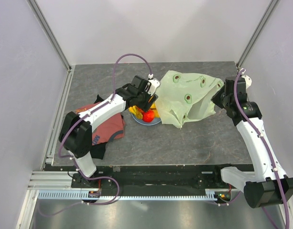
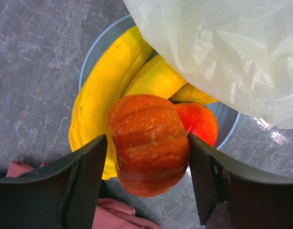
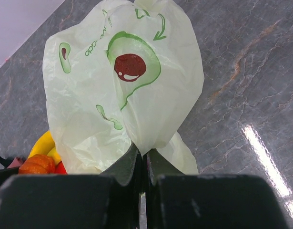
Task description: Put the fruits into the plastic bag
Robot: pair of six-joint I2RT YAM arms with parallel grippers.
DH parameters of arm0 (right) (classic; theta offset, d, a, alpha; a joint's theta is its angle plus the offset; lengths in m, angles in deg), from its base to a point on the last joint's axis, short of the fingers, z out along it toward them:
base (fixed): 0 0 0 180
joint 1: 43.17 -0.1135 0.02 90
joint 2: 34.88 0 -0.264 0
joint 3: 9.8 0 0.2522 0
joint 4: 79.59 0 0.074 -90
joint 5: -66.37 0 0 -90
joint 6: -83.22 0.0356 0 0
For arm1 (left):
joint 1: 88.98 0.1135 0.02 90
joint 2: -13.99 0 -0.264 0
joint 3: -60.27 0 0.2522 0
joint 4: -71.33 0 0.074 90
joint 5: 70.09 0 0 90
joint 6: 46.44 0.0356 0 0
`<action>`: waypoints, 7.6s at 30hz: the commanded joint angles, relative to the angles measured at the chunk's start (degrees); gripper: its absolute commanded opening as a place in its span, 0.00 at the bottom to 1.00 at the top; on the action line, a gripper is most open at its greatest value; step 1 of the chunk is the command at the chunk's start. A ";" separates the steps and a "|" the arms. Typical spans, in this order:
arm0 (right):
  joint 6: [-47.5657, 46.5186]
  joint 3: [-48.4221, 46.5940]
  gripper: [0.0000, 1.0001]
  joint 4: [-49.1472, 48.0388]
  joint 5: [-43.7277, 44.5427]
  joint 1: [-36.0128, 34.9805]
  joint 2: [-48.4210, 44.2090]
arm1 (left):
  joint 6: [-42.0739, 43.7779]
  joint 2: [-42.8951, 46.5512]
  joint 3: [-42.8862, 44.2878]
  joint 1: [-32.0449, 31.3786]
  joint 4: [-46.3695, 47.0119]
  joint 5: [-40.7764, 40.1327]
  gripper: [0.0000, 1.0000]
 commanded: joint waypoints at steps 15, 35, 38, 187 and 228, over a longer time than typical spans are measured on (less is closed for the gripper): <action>0.16 -0.06 0.07 -2.35 -0.17 0.52 -0.71 | 3.32 1.02 3.04 -2.82 -2.28 -3.58 0.48; -1.51 -1.20 0.07 -2.26 -1.13 0.79 -0.62 | -3.71 6.03 10.33 -3.70 -4.66 0.88 0.42; -1.43 -1.03 0.07 -2.26 -1.39 0.87 -0.89 | -7.13 4.89 16.02 -3.78 -4.49 5.37 0.43; -1.87 -5.16 0.08 -2.35 -4.74 0.87 -4.05 | -13.03 -11.73 17.98 -23.03 -3.08 3.72 0.01; -18.04 -10.43 0.11 0.99 12.14 0.96 -4.49 | -43.79 -10.41 34.69 1.75 18.46 24.02 0.41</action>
